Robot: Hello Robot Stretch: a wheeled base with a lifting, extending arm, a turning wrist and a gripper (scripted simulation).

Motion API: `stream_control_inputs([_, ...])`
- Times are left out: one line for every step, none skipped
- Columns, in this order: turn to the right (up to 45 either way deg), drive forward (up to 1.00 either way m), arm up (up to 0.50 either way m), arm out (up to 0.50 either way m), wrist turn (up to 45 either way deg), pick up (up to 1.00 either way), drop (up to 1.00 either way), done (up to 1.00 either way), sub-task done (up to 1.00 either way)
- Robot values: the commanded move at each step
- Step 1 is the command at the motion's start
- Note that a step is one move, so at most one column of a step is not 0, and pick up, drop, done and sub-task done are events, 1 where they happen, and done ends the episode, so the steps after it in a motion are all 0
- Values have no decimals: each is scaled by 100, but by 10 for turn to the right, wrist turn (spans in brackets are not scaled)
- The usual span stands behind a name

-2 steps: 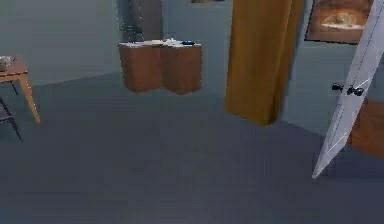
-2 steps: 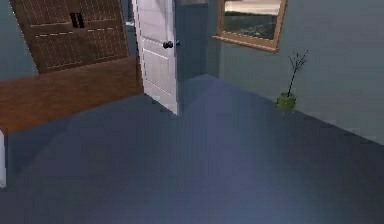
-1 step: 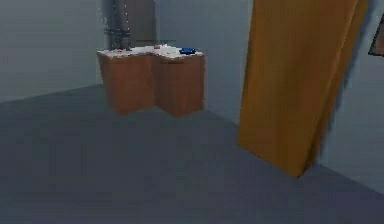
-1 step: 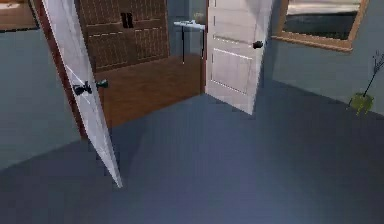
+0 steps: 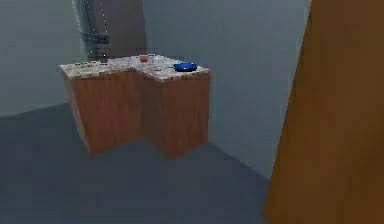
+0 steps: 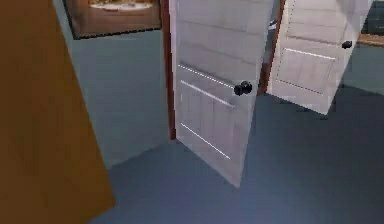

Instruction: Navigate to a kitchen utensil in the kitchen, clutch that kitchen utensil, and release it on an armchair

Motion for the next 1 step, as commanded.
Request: stream_control_inputs([0, 100, 0, 0, 0, 0, 0, 0, 0])
